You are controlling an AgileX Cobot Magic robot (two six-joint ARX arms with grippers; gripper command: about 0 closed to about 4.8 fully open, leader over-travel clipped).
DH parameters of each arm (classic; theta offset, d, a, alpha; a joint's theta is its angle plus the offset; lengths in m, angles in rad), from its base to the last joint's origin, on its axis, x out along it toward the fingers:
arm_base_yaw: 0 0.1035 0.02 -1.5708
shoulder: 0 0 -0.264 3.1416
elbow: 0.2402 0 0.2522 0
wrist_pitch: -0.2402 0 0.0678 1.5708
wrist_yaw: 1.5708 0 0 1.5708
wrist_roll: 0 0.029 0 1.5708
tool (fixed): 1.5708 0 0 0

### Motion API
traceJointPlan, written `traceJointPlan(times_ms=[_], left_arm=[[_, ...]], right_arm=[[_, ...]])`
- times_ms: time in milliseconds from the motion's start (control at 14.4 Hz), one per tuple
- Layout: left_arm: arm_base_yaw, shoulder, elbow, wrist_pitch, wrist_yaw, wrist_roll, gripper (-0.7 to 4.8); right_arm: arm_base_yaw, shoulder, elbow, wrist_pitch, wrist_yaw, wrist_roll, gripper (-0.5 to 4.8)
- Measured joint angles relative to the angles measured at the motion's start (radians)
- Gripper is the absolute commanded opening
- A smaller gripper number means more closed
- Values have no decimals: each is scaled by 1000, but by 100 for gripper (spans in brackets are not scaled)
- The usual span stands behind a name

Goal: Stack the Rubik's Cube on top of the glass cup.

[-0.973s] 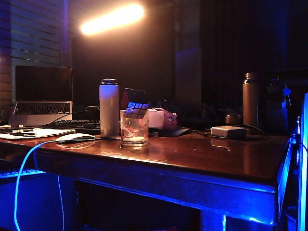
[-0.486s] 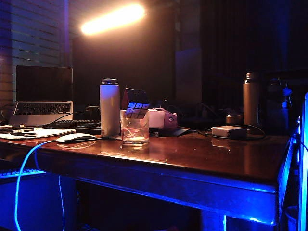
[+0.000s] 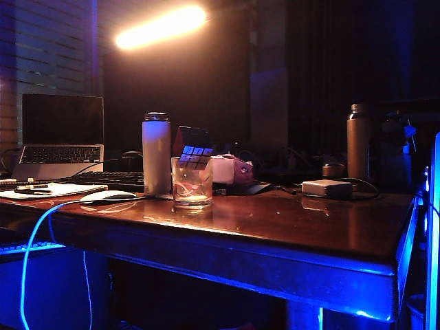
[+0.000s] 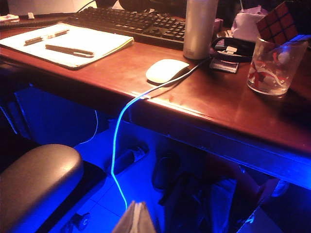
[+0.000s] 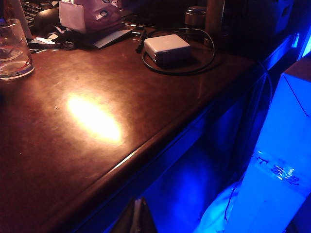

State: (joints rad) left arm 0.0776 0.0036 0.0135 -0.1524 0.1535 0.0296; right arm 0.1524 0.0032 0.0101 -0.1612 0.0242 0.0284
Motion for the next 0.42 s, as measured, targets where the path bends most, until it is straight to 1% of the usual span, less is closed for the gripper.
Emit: traceJointPlan(times_ms=[139, 278, 417], left_arm=[[0, 0, 0, 0, 0, 0, -3], [0, 0, 0, 0, 0, 0, -3], [0, 0, 0, 0, 0, 0, -3]], right_arm=[[-7, 0, 0, 0, 0, 0, -1], [-45, 0, 0, 0, 0, 0, 0], [-51, 0, 0, 0, 0, 0, 0]])
